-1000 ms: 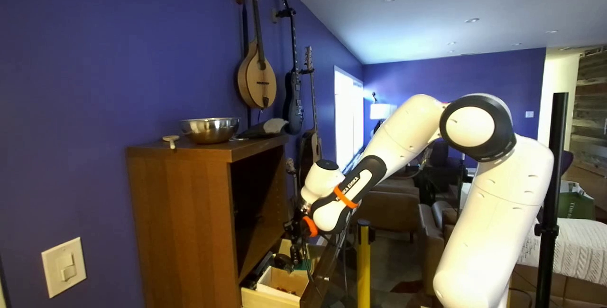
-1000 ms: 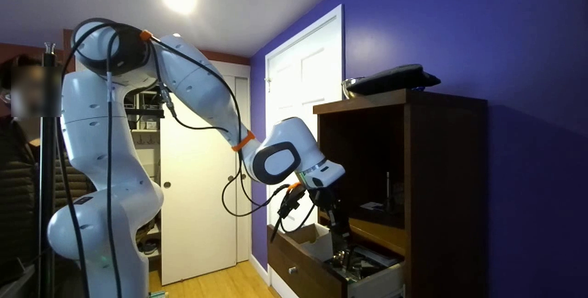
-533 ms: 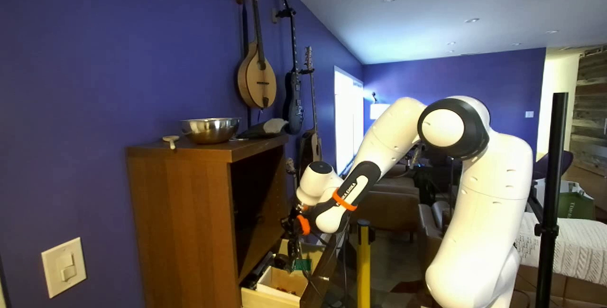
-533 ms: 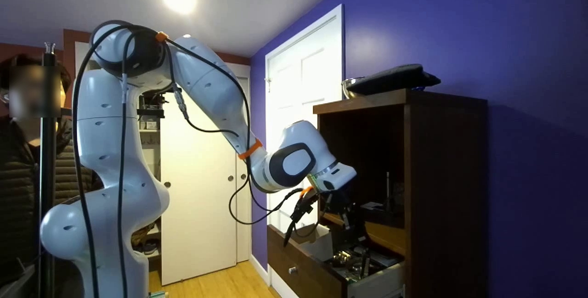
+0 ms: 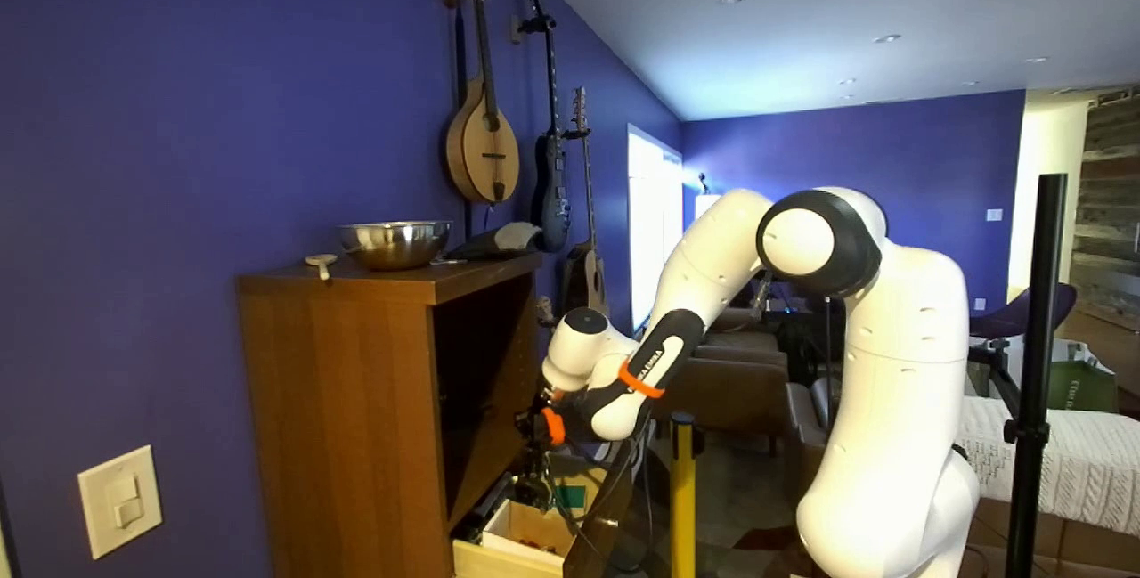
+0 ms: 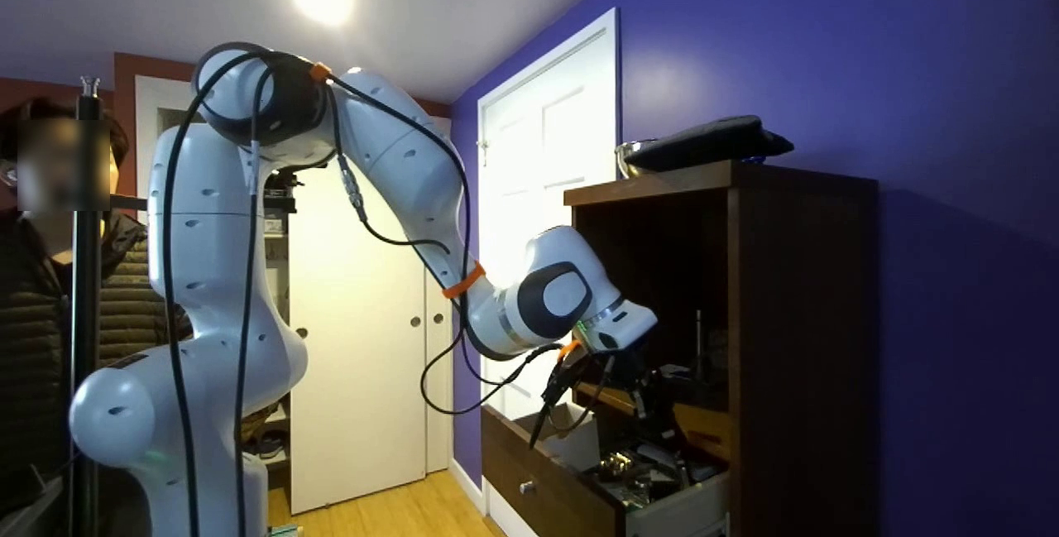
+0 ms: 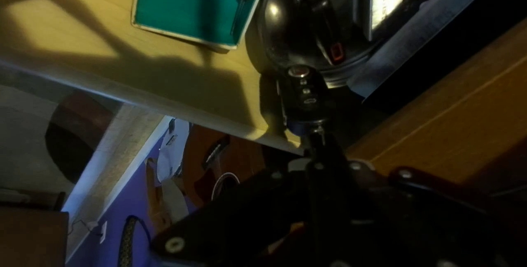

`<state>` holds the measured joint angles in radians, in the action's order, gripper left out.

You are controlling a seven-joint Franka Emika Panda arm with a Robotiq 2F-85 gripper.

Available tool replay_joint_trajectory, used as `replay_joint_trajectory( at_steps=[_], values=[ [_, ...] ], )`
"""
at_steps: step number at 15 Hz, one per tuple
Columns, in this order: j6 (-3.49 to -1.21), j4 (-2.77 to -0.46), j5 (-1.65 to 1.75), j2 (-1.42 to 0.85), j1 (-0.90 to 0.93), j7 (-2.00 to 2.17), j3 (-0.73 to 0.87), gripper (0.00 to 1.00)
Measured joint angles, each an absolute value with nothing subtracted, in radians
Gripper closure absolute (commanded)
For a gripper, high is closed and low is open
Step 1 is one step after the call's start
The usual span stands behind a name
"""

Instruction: Take the keys off of the shelf then put it into the drawer

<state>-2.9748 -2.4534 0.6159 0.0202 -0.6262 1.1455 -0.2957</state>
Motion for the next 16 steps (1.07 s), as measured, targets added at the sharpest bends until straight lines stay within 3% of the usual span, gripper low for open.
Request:
replay_joint_trajectory(
  at_steps=[4, 5, 8, 16],
  values=[
    [-2.966, -2.418, 0.676, -0.042, -0.625, 1.211, -0.295, 0.99],
    [-2.957, -2.411, 0.677, -0.058, -0.623, 1.213, -0.295, 0.75],
    [-2.915, -2.379, 0.674, -0.082, -0.617, 1.212, -0.296, 0.61],
    [-2.849, -2.404, 0.539, -0.049, -0.586, 1.128, -0.271, 0.05]
  ],
)
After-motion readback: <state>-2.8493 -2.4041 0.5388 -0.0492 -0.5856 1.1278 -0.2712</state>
